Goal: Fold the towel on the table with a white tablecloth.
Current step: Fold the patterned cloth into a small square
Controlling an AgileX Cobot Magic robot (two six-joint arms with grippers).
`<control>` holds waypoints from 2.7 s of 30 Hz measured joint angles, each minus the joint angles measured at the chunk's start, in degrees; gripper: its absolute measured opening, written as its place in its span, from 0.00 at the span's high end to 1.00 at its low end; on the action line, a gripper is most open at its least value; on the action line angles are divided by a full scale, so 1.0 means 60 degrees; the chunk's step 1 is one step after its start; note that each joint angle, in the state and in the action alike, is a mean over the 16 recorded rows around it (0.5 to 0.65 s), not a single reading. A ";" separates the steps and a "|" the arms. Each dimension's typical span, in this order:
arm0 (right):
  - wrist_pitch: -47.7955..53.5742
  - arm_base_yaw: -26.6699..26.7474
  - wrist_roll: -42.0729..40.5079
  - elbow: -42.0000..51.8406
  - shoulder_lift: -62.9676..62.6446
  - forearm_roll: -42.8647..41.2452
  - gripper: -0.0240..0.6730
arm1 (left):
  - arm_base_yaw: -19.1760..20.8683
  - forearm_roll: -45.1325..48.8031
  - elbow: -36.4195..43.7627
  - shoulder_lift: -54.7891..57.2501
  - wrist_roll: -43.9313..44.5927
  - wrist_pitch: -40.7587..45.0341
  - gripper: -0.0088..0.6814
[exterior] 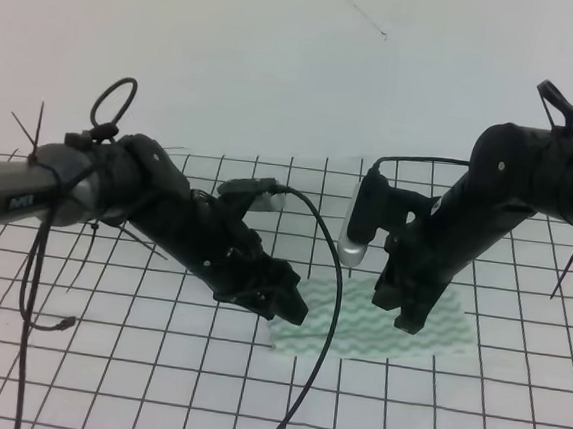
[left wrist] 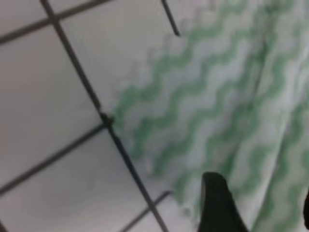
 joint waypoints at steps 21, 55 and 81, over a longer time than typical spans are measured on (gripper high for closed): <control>0.0092 0.0000 0.0040 0.0000 0.0000 -0.0019 0.81 | 0.0000 -0.0968 -0.1921 0.0977 0.0786 0.1678 0.62; -0.0032 0.0000 0.0040 0.0000 0.0000 -0.0148 0.81 | 0.0000 0.0065 -0.2736 0.1790 0.1867 0.1177 0.77; -0.0043 -0.0007 0.0501 0.0000 0.0071 -0.0182 0.79 | -0.0017 0.1719 -0.3654 0.2030 0.1076 0.1036 0.94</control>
